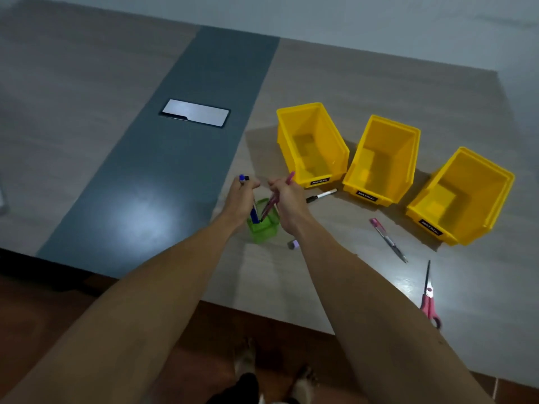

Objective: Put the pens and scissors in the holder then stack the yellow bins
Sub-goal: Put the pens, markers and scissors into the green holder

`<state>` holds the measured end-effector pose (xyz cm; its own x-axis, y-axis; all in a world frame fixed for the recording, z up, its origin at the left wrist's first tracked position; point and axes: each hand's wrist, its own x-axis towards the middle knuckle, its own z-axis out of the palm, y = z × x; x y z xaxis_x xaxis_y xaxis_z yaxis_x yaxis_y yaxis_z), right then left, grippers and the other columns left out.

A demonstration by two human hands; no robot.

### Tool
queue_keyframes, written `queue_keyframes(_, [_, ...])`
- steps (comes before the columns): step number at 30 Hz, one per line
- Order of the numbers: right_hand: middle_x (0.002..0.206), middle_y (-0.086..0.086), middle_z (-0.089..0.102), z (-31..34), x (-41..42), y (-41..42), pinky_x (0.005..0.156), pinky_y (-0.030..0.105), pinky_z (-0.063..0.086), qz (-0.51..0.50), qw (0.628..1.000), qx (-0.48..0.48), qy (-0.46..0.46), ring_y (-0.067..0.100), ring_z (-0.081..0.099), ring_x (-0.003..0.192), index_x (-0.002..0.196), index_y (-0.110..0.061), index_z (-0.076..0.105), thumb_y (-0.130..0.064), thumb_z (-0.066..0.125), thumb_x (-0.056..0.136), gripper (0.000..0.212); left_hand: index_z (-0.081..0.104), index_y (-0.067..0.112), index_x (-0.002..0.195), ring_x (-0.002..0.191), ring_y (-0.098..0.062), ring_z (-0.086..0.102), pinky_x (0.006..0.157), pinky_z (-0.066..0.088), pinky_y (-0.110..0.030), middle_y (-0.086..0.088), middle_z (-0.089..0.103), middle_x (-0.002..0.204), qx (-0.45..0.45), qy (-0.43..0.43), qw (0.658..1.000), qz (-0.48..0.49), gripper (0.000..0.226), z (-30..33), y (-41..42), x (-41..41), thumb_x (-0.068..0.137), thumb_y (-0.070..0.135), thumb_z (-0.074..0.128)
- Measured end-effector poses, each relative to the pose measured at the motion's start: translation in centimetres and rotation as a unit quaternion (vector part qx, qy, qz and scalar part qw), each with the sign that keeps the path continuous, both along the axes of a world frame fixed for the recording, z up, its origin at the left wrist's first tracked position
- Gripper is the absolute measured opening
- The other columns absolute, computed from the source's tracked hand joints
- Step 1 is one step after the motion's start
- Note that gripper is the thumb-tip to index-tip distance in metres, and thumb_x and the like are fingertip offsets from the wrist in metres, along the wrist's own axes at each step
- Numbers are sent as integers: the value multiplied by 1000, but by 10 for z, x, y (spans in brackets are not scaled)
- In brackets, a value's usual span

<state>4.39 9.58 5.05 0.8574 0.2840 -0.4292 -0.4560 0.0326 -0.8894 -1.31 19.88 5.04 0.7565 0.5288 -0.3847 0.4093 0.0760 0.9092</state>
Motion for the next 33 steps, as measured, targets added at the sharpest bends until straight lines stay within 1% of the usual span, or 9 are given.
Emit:
queue_keyframes(3, [88,6,67,0,-4,-11,82,35,50,-9,1000,-17,-8,20,61,87,80,-13,73,-19,64,86,12,56,24,98,104,-22,58,108,40,-51,7,58,97,55,18,998,-37,35,-12,3,0,80,54,56])
queue_keyframes(6, [103,1,75,3,0,-21,89,34,50,-31,999,-30,6,16,66,103,98,-14,74,-27,57,93,22,51,30,121,123,-19,52,114,33,-53,12,54,118,148,6,988,-31,54,-1,-1,4,80,66,53])
queue_keyframes(8, [111,6,74,5,2,-34,91,42,50,-63,996,-65,13,20,67,108,104,-12,70,-27,53,96,24,50,27,127,119,-17,54,107,42,-49,10,55,123,226,-33,973,-28,55,12,-9,9,83,60,55])
queue_keyframes(12, [88,10,71,0,-3,-76,71,45,52,-100,980,-163,-44,30,65,85,77,-17,66,-15,52,91,20,61,19,115,93,-17,59,80,52,-36,-1,58,115,292,-115,939,-141,26,31,-49,19,91,28,60])
queue_keyframes(15, [101,13,73,-17,-4,-114,84,53,59,-82,957,-271,-57,33,69,96,85,-21,66,-11,53,90,17,64,14,115,90,-20,61,78,51,-34,-7,59,119,302,-126,912,-247,23,20,-81,23,92,20,61])
queue_keyframes(19, [113,10,69,-28,-14,-158,92,48,57,-59,925,-376,-19,32,68,106,118,-11,65,-18,61,91,28,53,10,139,123,-31,54,102,48,-44,-14,52,141,304,-44,870,-385,50,-5,-116,30,92,19,63])
queue_keyframes(22, [105,5,61,-34,-23,-182,88,43,56,-31,892,-449,36,30,64,101,115,-12,58,-32,68,91,33,37,7,151,141,-33,40,113,38,-45,-15,38,157,335,55,849,-404,65,-26,-133,32,94,25,62])
queue_keyframes(27, [107,9,64,-66,-37,-193,87,40,54,5,876,-473,96,33,65,103,109,-13,60,-46,73,87,43,42,9,142,127,-41,51,99,47,-50,-19,49,142,394,162,821,-380,56,-63,-136,32,96,35,61])
queue_keyframes(33, [113,13,66,-73,-24,-192,89,41,52,15,894,-440,79,36,65,104,112,-9,65,-42,54,91,41,61,9,111,106,-40,60,75,45,-42,-20,61,117,467,165,800,-340,17,-78,-143,35,99,18,53])
